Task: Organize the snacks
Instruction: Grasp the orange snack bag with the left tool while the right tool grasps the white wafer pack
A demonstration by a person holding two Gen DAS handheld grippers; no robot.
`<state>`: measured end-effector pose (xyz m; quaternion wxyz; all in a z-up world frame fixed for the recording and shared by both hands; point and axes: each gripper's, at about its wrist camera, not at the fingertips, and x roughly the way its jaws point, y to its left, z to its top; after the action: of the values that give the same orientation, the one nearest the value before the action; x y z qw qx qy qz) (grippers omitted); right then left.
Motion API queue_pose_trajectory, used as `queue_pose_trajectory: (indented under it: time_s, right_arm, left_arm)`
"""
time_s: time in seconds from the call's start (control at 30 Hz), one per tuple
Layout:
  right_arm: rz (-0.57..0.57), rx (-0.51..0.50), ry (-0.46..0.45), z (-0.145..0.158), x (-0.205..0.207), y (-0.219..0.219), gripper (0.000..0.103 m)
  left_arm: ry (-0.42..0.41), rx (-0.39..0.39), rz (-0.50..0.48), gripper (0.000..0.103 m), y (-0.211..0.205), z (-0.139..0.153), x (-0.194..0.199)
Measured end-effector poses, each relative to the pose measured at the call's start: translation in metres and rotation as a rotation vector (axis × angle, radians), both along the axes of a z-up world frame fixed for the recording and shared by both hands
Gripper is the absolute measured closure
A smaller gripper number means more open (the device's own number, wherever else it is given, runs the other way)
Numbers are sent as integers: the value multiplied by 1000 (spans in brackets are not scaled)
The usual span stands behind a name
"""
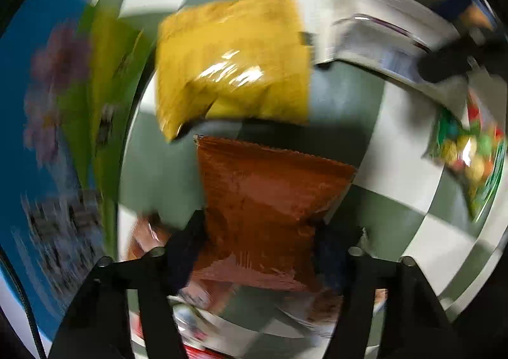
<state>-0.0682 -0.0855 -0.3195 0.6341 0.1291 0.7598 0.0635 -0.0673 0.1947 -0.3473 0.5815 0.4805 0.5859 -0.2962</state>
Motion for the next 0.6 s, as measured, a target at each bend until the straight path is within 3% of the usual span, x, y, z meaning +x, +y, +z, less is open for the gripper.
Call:
queue_pose_trajectory:
  time_s: [0.17, 0.27, 0.33, 0.4, 0.47, 0.6]
  right_arm:
    - [12, -46, -49, 7, -4, 22, 50]
    - [-5, -61, -48, 7, -6, 31, 51]
    - [-16, -51, -42, 7, -6, 37, 51]
    - [-38, -36, -29, 6, -6, 40, 51]
    - [-59, -26, -17, 4, -4, 40, 48]
    - [-89, -27, -7, 3, 2, 37, 40]
  left_arm:
    - [75, -82, 393, 45, 52, 7, 6]
    - [177, -108, 760, 45, 106, -1, 14]
    - [246, -174, 975, 45, 145, -7, 15]
    - [294, -248, 1103, 45, 174, -12, 15]
    - [331, -285, 1166, 44, 192, -17, 14]
    - [355, -306, 1183, 39, 212, -19, 12]
